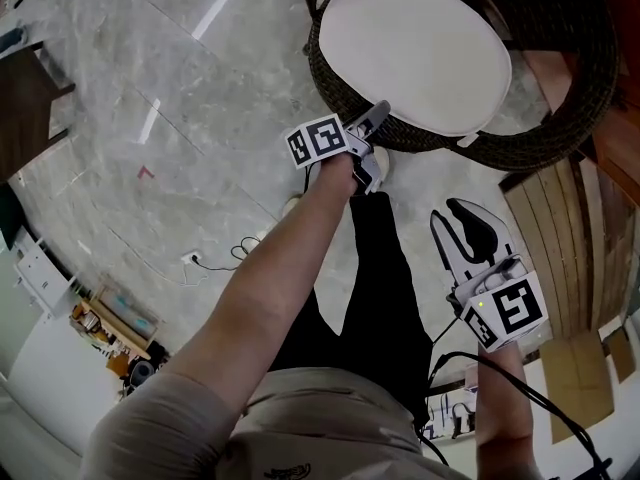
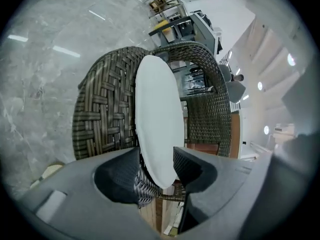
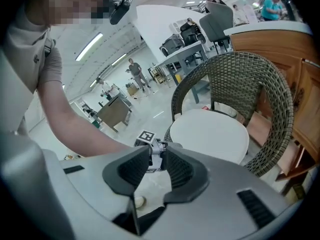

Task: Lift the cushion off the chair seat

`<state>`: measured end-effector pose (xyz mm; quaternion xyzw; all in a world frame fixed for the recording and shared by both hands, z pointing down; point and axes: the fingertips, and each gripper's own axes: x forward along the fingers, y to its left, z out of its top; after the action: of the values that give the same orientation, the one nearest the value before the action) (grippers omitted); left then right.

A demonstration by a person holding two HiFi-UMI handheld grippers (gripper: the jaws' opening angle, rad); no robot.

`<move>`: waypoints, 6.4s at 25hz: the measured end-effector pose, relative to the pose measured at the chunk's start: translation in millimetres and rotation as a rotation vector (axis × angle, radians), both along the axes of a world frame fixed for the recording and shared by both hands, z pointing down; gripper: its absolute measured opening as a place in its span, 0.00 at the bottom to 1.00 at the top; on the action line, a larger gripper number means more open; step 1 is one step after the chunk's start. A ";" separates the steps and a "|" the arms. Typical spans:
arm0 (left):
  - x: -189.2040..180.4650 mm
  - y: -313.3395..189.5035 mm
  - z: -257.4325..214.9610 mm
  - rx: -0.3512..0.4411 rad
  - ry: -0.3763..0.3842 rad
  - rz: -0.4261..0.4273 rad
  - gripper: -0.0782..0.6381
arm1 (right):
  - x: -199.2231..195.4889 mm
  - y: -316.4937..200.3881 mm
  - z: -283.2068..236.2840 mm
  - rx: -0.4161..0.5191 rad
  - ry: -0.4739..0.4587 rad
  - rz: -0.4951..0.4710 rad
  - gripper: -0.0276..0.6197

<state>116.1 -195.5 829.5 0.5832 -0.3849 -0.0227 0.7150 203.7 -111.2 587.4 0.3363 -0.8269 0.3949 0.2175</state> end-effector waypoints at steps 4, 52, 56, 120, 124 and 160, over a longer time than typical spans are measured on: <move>7.7 -12.5 3.4 0.006 0.022 -0.017 0.39 | 0.4 2.7 6.2 -0.016 -0.011 0.006 0.22; 29.6 -92.1 -23.8 0.151 0.162 -0.025 0.23 | 3.5 2.9 25.8 -0.044 -0.032 0.054 0.21; 22.6 -83.9 -41.9 0.159 0.158 -0.017 0.22 | -0.1 -0.9 14.3 -0.022 -0.023 0.050 0.21; -429.1 318.0 -517.0 0.476 0.206 -0.167 0.21 | -239.3 259.2 -342.8 0.449 0.123 0.111 0.11; -441.2 337.8 -517.9 0.472 0.200 -0.166 0.21 | -245.0 280.1 -348.2 0.459 0.134 0.127 0.10; -461.3 397.2 -502.4 0.449 0.207 -0.143 0.22 | -275.7 341.4 -356.0 0.514 0.215 0.093 0.06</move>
<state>-345.2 201.7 327.1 0.6932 -0.3354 -0.2177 0.5997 -72.0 230.2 231.5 0.4581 -0.8556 0.1439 0.1932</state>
